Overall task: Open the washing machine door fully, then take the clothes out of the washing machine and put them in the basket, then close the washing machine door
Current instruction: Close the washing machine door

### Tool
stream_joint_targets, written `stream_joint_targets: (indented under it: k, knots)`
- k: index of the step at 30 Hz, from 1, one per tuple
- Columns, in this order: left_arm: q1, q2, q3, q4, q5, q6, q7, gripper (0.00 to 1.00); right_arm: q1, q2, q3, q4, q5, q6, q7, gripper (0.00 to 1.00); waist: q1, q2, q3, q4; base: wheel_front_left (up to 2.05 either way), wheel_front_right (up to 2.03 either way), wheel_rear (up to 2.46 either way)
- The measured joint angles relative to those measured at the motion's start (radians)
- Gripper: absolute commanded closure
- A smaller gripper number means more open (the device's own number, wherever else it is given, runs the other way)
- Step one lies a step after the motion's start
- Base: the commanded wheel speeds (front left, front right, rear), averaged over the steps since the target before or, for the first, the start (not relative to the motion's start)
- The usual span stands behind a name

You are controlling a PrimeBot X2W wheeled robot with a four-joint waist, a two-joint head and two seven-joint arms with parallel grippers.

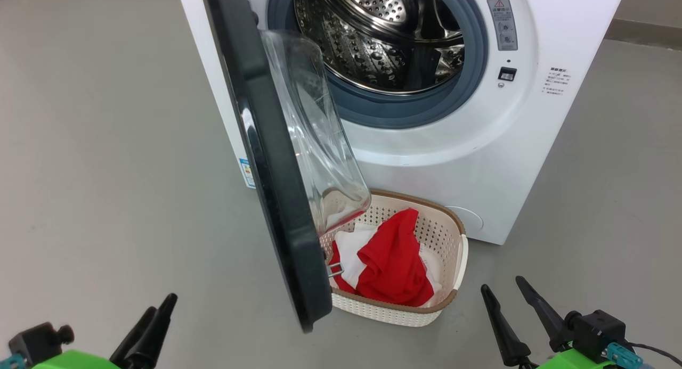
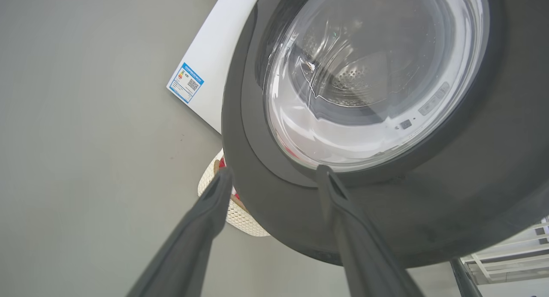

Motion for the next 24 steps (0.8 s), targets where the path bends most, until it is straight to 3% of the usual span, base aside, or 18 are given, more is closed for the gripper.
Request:
stream_joint_targets:
  k: [9,13,15,24]
  knots:
    - [0.021,-0.021,-0.061,0.092,0.097,0.0,-0.209,0.0,0.0,-0.001,-0.002,0.004,0.0,0.0,0.0,0.0,0.0,0.0,-0.01,0.001,0.0,0.0,0.0]
    - [0.021,-0.029,-0.057,0.137,0.221,0.0,-0.232,0.0,0.0,-0.001,-0.004,0.004,0.0,0.0,0.0,0.0,0.0,0.0,-0.013,-0.001,0.0,0.0,0.0]
    - [0.021,-0.04,-0.035,0.144,0.274,0.0,-0.232,0.0,0.0,-0.001,-0.007,0.004,0.0,0.0,0.0,0.0,0.0,0.0,-0.014,0.0,0.0,0.0,0.0]
    - [0.081,-0.201,0.219,0.057,0.702,-0.001,-0.232,0.0,0.0,-0.001,-0.033,-0.001,0.0,0.0,0.0,0.0,0.0,0.0,-0.022,-0.004,0.0,0.0,0.0]
